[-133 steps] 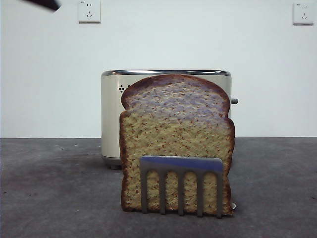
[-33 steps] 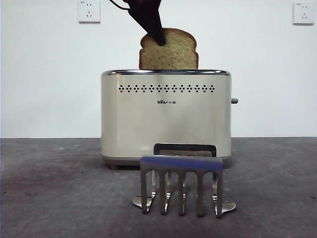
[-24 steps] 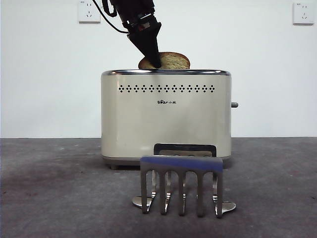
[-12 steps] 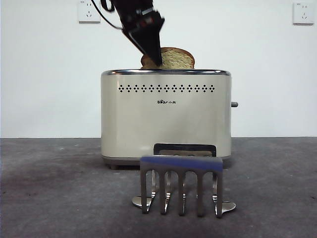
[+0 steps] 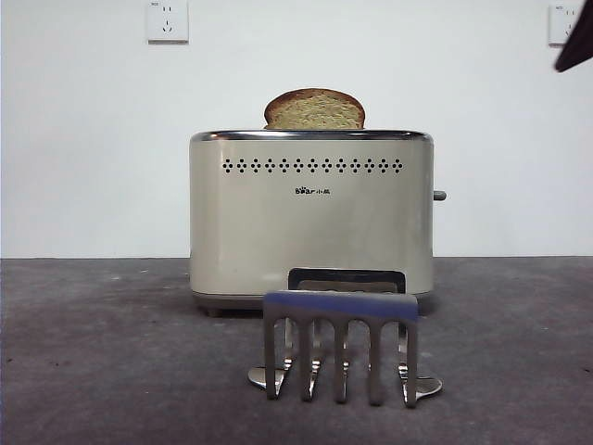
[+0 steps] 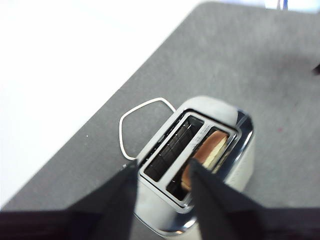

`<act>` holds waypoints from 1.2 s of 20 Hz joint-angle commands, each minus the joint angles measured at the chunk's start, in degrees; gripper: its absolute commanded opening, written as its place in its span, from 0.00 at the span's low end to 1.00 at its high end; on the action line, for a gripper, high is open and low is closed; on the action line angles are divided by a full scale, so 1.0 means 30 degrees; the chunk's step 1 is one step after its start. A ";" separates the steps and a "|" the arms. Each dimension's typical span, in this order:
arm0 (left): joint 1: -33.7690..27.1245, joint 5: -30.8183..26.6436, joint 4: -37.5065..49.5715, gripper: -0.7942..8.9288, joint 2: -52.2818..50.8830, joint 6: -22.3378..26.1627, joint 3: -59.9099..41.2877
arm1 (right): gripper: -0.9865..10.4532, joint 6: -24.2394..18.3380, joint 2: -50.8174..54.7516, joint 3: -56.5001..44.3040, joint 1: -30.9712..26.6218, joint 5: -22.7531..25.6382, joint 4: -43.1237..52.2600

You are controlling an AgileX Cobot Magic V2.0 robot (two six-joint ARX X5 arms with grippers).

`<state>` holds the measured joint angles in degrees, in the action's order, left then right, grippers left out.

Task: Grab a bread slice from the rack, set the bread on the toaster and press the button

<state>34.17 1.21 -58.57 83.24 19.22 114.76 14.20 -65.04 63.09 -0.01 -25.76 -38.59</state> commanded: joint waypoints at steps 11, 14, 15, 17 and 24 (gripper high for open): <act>-0.0007 0.0131 -0.5712 0.07 -0.1297 -0.5530 -0.0991 | 0.08 0.0918 -1.0630 0.5501 -0.0153 -0.5581 0.3570; 0.0007 0.0240 -0.5712 0.07 -0.2535 -0.6215 -0.2936 | 0.08 0.1217 -1.2116 0.5741 -0.0270 -0.6426 0.4218; 0.0007 0.0240 -0.5712 0.07 -0.2973 -0.6382 -0.3745 | 0.08 0.1246 -1.2458 0.5792 -0.0270 -0.6499 0.4342; -0.0007 0.0226 -0.5712 0.07 -0.3774 -0.6586 -0.5195 | 0.08 0.1311 -1.3056 0.5799 -0.0270 -0.6776 0.4845; 0.0007 0.0240 -0.5712 0.07 -0.4648 -0.7155 -0.6747 | 0.08 0.1858 -1.4630 0.5807 -0.0233 -0.7453 0.5952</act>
<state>34.17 1.76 -75.81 69.49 -1.58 94.83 19.57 -107.83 80.27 -0.82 -48.03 -20.93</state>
